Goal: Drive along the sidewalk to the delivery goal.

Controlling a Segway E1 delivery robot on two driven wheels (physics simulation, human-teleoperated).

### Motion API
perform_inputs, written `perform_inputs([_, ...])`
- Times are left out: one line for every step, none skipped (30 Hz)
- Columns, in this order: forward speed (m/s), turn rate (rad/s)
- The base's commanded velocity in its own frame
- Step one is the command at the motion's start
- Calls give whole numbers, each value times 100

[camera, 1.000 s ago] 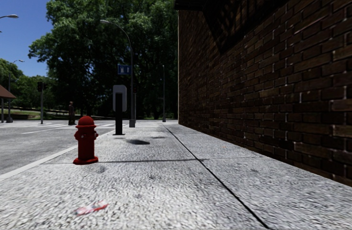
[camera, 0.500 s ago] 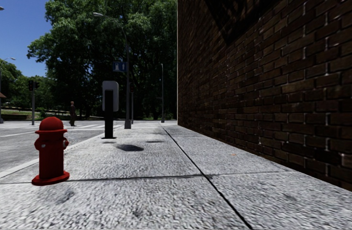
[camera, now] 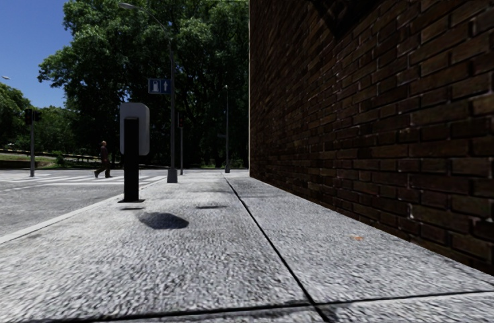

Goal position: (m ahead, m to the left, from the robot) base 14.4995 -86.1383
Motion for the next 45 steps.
perform_inputs([200, 0])
perform_inputs([200, 0])
perform_inputs([200, 0])
perform_inputs([199, -2])
perform_inputs([190, -49])
perform_inputs([187, -68])
perform_inputs([184, -80])
perform_inputs([180, -83])
perform_inputs([176, -84])
perform_inputs([173, -82])
perform_inputs([170, -3])
perform_inputs([168, 0])
perform_inputs([167, 0])
perform_inputs([167, 0])
perform_inputs([167, 0])
perform_inputs([167, 0])
perform_inputs([166, 0])
perform_inputs([166, 0])
perform_inputs([166, 0])
perform_inputs([166, 0])
perform_inputs([166, 0])
perform_inputs([166, 0])
perform_inputs([166, 0])
perform_inputs([166, 0])
perform_inputs([168, 0])
perform_inputs([173, 0])
perform_inputs([181, 0])
perform_inputs([190, 0])
perform_inputs([196, 0])
perform_inputs([200, 0])
perform_inputs([200, 0])
perform_inputs([200, 0])
perform_inputs([200, 0])
perform_inputs([200, 0])
perform_inputs([200, 0])
perform_inputs([200, 0])
perform_inputs([200, 0])
perform_inputs([200, 0])
perform_inputs([200, 0])
perform_inputs([200, 0])
perform_inputs([200, 0])
perform_inputs([200, 0])
perform_inputs([200, 0])
perform_inputs([200, 0])
perform_inputs([200, 0])
